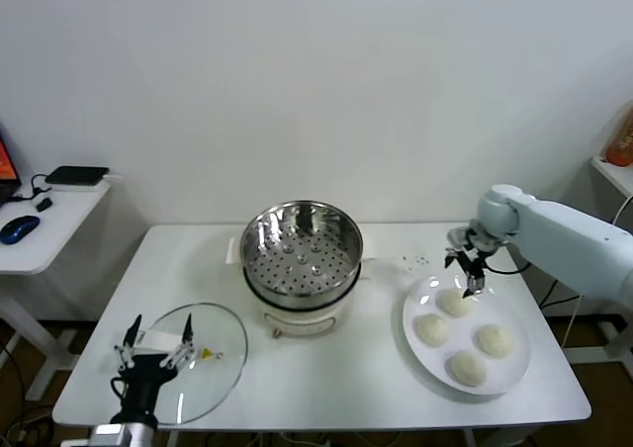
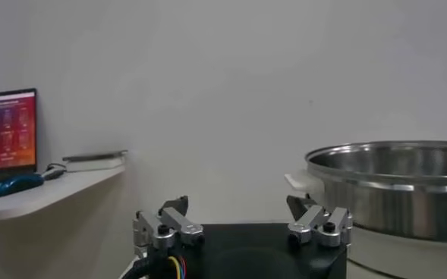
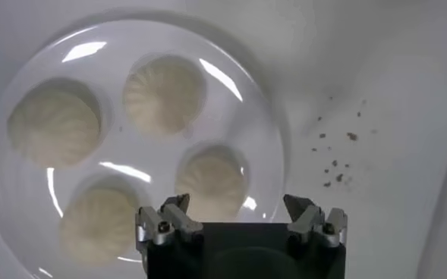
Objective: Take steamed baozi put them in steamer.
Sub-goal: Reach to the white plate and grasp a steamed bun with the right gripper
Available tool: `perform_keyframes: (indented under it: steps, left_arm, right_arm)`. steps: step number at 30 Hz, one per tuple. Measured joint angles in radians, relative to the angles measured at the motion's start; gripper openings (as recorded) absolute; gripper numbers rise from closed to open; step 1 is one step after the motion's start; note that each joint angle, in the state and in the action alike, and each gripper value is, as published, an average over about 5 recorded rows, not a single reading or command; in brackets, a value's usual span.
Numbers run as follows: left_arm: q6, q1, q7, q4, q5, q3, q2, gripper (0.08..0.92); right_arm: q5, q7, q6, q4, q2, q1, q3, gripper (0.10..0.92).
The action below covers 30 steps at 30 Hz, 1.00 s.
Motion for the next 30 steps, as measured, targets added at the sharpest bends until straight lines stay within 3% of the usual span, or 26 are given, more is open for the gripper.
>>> perform_keyframes:
  steps: [30]
  left_arm:
    - [0.004,-0.001,-0.001,-0.002,-0.002,-0.007,0.001,0.823]
  right_arm:
    - [-0.072,0.001,0.018,-0.085,0.054,-0.098,0.062,0.823]
